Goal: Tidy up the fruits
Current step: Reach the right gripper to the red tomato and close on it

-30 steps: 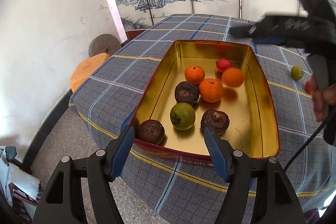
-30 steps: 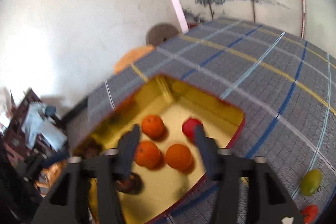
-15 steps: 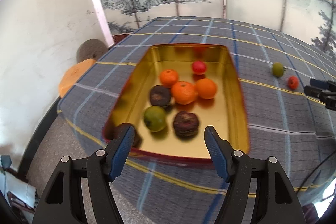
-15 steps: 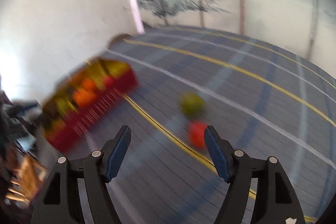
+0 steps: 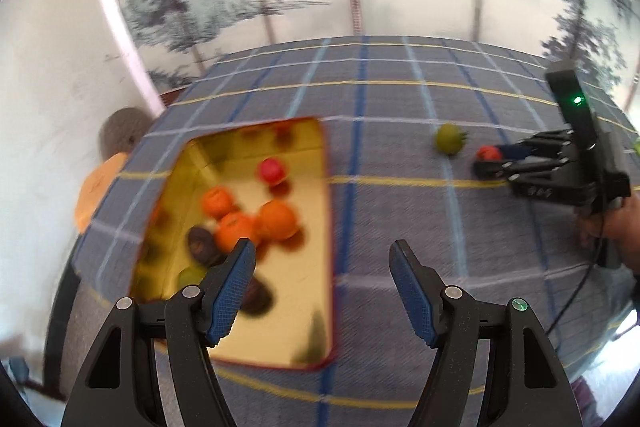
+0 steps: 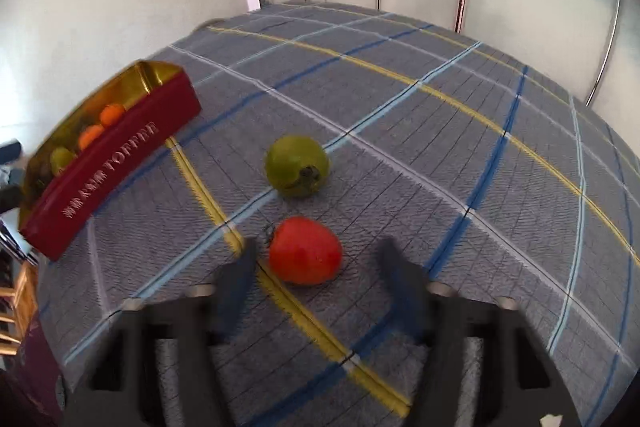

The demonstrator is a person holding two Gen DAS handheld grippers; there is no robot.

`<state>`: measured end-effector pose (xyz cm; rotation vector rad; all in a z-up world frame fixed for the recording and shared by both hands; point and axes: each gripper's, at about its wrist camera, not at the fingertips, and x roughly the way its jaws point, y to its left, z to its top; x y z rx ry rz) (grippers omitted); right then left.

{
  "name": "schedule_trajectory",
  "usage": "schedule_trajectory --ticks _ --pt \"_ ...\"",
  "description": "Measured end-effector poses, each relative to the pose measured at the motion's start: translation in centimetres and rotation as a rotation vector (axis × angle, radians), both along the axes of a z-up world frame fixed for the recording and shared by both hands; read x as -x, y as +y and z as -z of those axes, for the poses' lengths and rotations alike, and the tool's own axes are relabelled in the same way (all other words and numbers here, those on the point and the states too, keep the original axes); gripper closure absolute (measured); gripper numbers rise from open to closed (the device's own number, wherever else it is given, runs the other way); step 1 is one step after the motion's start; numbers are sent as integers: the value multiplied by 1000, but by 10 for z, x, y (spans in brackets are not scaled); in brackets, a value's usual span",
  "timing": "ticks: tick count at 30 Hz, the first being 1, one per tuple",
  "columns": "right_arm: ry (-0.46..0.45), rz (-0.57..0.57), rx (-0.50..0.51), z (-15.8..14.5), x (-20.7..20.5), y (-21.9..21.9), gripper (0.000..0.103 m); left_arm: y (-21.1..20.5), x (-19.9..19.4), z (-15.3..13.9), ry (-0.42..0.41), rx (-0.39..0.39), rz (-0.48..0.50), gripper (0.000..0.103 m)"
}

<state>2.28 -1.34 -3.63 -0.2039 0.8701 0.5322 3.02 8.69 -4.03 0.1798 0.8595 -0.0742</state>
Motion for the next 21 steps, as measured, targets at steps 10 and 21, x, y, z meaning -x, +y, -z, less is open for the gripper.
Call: schedule_trajectory --ticks 10,21 --pt "-18 241 -196 -11 32 -118 72 -89 -100 17 133 145 189 33" --pt "2 260 -247 -10 37 -150 71 -128 -165 66 200 153 137 33"
